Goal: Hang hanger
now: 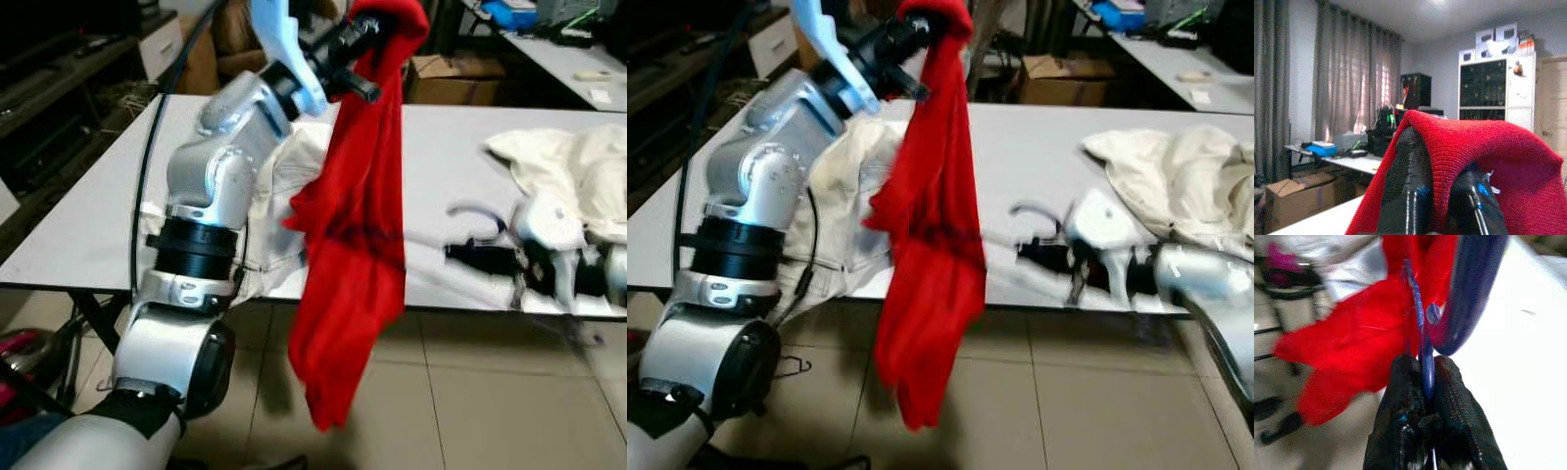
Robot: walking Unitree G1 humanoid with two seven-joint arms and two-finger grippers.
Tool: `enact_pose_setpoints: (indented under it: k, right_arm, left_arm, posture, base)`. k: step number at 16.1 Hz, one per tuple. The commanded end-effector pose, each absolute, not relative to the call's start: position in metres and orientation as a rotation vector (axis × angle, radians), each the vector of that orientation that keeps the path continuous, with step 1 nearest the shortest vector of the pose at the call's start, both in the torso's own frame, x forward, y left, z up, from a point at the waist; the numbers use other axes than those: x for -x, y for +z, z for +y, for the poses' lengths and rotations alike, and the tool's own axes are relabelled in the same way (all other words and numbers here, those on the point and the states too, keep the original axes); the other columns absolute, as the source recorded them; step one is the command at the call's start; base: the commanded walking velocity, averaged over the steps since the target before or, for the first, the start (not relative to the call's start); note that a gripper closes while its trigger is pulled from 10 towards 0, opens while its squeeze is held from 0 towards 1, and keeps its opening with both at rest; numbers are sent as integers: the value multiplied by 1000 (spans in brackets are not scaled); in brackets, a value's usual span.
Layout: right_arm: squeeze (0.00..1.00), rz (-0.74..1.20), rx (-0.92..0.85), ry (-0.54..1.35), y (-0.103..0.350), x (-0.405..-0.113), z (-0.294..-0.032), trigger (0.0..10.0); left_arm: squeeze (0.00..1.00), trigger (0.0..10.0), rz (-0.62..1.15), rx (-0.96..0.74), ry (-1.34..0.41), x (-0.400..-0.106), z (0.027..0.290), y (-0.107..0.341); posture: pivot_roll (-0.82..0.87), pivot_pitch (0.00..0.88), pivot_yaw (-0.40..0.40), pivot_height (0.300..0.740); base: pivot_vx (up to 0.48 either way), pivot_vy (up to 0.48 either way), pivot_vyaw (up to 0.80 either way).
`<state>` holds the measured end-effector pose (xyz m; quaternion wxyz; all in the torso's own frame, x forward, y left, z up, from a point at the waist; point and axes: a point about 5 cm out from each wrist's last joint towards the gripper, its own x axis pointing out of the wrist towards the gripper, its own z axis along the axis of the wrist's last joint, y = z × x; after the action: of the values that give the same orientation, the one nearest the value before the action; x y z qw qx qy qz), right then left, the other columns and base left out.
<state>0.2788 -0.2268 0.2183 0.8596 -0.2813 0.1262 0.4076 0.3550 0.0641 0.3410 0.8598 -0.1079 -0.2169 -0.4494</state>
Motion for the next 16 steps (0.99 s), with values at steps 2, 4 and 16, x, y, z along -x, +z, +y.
enact_pose_setpoints:
  k: [2, 4, 16]
  right_arm:
    - [0, 131, 725, 641, 252, -322, -240, 10000]
    - [0, -151, 719, 387, 320, -357, -245, 10000]
    - [0, 181, 561, 631, 145, -311, -263, 10000]
  left_arm:
    - [0, 10000, -549, 252, -971, -348, 67, 362]
    - [0, 10000, -638, 297, -941, -346, 74, 380]
    - [0, 10000, 50, -95, -589, -375, 41, 169]
  posture:
    - [-119, 0, 24, 740]
    - [-111, 0, 15, 740]
    - [-144, 0, 40, 740]
  base:
    - [0, 0, 0]
    - [0, 0, 0]
    - [0, 0, 0]
